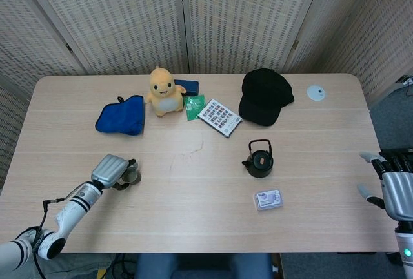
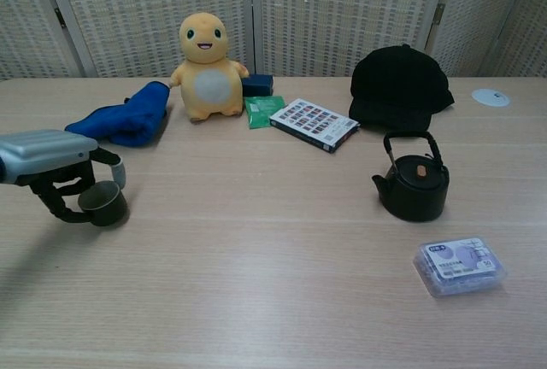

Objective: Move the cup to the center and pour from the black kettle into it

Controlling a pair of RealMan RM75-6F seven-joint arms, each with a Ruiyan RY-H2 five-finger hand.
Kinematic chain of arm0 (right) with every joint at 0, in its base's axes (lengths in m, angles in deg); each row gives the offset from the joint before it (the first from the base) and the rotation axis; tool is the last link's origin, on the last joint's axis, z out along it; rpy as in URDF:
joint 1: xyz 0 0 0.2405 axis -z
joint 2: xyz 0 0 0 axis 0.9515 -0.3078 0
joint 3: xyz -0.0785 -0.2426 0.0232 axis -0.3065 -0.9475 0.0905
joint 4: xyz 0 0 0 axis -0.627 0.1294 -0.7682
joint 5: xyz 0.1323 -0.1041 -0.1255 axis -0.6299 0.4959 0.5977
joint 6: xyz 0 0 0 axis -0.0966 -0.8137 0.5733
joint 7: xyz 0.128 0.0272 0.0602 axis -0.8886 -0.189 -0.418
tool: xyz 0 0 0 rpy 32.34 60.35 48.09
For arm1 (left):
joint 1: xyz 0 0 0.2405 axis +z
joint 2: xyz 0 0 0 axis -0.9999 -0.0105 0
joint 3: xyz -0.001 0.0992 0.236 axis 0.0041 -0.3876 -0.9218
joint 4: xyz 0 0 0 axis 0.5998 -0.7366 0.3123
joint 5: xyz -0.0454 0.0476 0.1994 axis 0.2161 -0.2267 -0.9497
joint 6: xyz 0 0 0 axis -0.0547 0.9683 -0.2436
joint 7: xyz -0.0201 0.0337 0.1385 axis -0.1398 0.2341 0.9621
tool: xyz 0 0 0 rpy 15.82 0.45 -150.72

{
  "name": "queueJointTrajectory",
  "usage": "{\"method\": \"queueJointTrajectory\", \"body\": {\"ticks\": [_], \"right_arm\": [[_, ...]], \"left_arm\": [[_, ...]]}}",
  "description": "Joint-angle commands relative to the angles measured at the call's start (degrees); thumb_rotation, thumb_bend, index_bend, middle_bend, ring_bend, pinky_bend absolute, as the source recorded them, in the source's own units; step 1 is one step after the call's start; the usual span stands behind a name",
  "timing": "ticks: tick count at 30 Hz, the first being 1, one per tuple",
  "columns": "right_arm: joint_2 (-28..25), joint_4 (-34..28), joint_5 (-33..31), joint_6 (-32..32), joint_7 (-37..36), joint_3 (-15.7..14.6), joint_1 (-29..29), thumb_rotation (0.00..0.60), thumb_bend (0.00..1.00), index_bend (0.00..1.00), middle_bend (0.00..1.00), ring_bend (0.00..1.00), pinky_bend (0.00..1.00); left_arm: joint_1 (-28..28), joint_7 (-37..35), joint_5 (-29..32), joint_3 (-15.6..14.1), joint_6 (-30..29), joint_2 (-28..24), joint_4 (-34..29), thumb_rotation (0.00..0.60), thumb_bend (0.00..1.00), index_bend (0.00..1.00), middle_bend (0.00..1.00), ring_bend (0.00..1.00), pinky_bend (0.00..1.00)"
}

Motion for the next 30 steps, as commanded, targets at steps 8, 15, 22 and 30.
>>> {"method": "queueJointTrajectory", "body": {"ticks": [8, 15, 22, 30], "right_arm": [[-0.2, -0.4, 0.6, -0.1, 0.2, -0.3, 0.2, 0.6, 0.16, 0.27, 0.35, 0.2, 0.16], [-0.5, -0.8, 0.8, -0.7, 0.4, -0.4, 0.6, 0.6, 0.16, 0.27, 0.35, 0.2, 0.16], [-0.9, -1.3, 0.8, -1.0, 0.7, -0.4, 0.9, 0.6, 0.16, 0.27, 0.35, 0.2, 0.16], [-0.8, -1.2, 0.8, -1.4, 0.7, -0.5, 1.3, 0.6, 0.16, 0.27, 0.35, 0.2, 0.16]], "left_arm": [[-3.7, 1.4, -0.4, 1.7, 1.7, 1.2, -1.7, 0.6, 0.27, 0.41, 0.84, 0.95, 0.97], [-7.4, 2.1, -0.9, 2.6, 4.2, 4.1, -0.9, 0.6, 0.27, 0.42, 0.84, 0.95, 0.97], [-10.9, 1.9, -0.3, 4.0, 6.8, 7.8, 2.0, 0.6, 0.27, 0.42, 0.84, 0.95, 0.97], [-14.6, 1.6, 1.8, 5.7, 9.8, 11.2, 6.1, 0.6, 0.27, 0.42, 0.84, 0.95, 0.97]]}}
